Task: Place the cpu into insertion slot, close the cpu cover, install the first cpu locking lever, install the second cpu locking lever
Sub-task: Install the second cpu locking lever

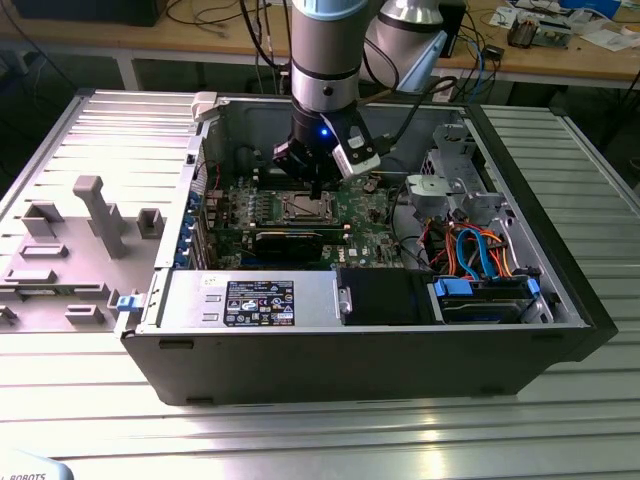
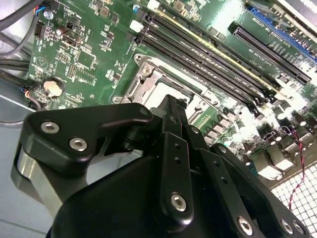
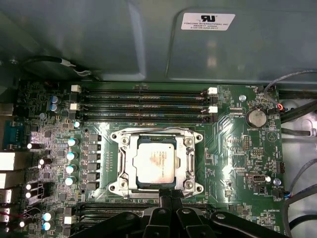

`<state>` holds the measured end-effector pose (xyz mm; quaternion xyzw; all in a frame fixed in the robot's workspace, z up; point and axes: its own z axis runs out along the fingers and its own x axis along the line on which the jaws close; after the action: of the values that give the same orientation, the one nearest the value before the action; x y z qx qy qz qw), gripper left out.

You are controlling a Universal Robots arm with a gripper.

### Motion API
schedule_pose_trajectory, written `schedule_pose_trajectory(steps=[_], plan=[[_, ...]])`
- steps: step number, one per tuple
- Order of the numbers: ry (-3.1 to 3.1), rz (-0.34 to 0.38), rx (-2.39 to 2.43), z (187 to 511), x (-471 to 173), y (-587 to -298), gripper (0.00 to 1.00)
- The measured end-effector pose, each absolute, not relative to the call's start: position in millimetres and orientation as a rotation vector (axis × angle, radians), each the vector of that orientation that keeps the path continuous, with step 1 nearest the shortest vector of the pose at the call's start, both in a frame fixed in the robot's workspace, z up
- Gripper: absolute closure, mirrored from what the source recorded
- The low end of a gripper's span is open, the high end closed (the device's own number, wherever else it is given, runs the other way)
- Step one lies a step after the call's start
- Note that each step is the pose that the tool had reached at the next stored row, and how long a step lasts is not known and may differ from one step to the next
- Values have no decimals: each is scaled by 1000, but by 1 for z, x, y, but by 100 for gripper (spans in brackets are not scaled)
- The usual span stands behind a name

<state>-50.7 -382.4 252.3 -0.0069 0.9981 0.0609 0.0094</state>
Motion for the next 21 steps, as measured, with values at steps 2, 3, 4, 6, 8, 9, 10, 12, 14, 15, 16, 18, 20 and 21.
schedule_pose_trajectory(steps=[2, 3, 4, 6, 8, 9, 10, 12, 14, 15, 16, 18, 20, 21], plan=[[3117, 190, -21, 252, -51, -382, 89], [3117, 191, -21, 252, -51, -382, 89], [3117, 191, -21, 252, -51, -382, 89], [3117, 191, -21, 252, -51, -382, 89], [3117, 192, -21, 252, -51, -383, 89], [3117, 192, -21, 252, -51, -383, 89], [3117, 193, -21, 252, -51, -383, 89], [3116, 199, -21, 252, -52, -386, 89], [3116, 206, -21, 251, -55, -386, 89], [3116, 209, -21, 251, -55, -386, 89], [3116, 210, -21, 251, -55, -386, 89], [3116, 210, -21, 251, -56, -386, 89], [3116, 210, -21, 251, -55, -386, 89], [3116, 210, -21, 251, -56, -386, 89]])
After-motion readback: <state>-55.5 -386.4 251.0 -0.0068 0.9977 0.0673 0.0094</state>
